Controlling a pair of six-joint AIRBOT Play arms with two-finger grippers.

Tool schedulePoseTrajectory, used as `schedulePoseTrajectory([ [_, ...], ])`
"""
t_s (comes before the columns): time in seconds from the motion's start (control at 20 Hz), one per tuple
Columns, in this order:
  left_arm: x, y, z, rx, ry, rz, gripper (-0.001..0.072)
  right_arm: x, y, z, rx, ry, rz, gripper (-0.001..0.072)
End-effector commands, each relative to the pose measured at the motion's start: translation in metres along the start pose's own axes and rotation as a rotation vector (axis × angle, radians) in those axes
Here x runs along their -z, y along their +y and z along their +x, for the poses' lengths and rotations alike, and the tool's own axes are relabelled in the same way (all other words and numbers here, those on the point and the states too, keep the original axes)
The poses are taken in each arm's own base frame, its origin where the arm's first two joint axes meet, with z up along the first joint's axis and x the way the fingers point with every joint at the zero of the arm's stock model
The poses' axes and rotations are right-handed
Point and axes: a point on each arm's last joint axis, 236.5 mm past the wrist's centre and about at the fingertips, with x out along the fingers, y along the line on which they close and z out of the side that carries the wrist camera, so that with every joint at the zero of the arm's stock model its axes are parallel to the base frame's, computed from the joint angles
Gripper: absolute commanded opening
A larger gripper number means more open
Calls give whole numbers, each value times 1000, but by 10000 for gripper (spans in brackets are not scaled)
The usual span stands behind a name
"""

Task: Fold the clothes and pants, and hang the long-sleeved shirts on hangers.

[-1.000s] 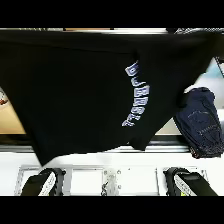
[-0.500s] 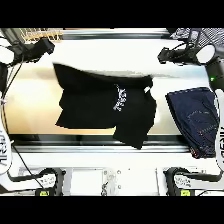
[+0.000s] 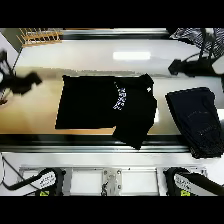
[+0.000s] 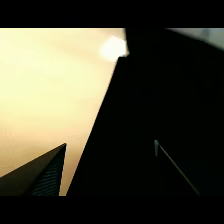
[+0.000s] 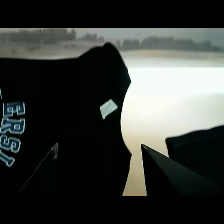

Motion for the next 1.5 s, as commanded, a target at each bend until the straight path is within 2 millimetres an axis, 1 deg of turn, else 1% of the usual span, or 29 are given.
schedulePoseTrajectory([
  [0.0, 114, 67, 26, -101, 183, -177, 597, 63, 10, -4, -22, 106, 2, 566],
  [0.05, 136, 78, 32, -117, 199, -232, 597, 75, 13, -3, -28, 125, -2, 565],
  [0.1, 155, 84, 39, -126, 204, -285, 597, 85, 16, -1, -33, 142, -7, 566],
  [0.15, 168, 85, 45, -110, 204, -328, 597, 91, 20, 0, -39, 154, -11, 565],
  [0.2, 176, 81, 49, -82, 199, -375, 597, 94, 23, 2, -46, 162, -11, 566],
  [0.3, 183, 73, 57, -38, 188, -442, 596, 91, 33, 2, -77, 148, 3, 566],
  [0.45, 194, 63, 70, -15, 230, -471, 596, 77, 42, 3, -114, 90, 37, 566],
  [0.55, 197, 50, 78, -1, 260, -444, 596, 74, 42, 3, -115, 79, 40, 566],
  [0.7, 199, 29, 88, 11, 299, -369, 595, 76, 42, 3, -116, 87, 39, 566],
  [0.75, 199, 23, 90, 14, 310, -350, 515, 79, 41, 3, -114, 98, 40, 566],
  [0.8, 198, 18, 92, 18, 316, -334, 305, 82, 40, 3, -110, 111, 38, 566],
  [0.85, 196, 15, 93, 21, 315, -321, 163, 87, 37, 3, -101, 129, 35, 566],
  [0.9, 194, 12, 93, 25, 312, -311, 60, 94, 32, 3, -88, 155, 30, 566],
  [0.95, 190, 11, 93, 25, 303, -304, 30, 103, 24, 4, -71, 187, 33, 566],
  [1.0, 186, 11, 92, 26, 296, -300, 30, 117, 15, 6, -55, 230, 48, 567],
  [1.05, 183, 12, 92, 27, 289, -305, 4, 134, 3, 9, -40, 276, 80, 566],
  [1.1, 181, 13, 91, 28, 285, -306, 4, 153, -9, 13, -21, 321, 123, 566],
  [1.2, 180, 15, 91, 29, 283, -290, 4, 199, -34, 23, 28, 409, 254, 567],
  [1.25, 180, 15, 91, 32, 282, -278, 4, 223, -42, 30, 37, 454, 300, 567],
  [1.35, 180, 14, 91, 34, 282, -265, 4, 261, -43, 45, 26, 513, 381, 567],
  [1.4, 180, 14, 91, 34, 282, -265, 4, 273, -40, 55, 15, 523, 417, 567],
  [1.45, 180, 14, 91, 34, 282, -265, 4, 280, -33, 65, -10, 525, 454, 567],
])
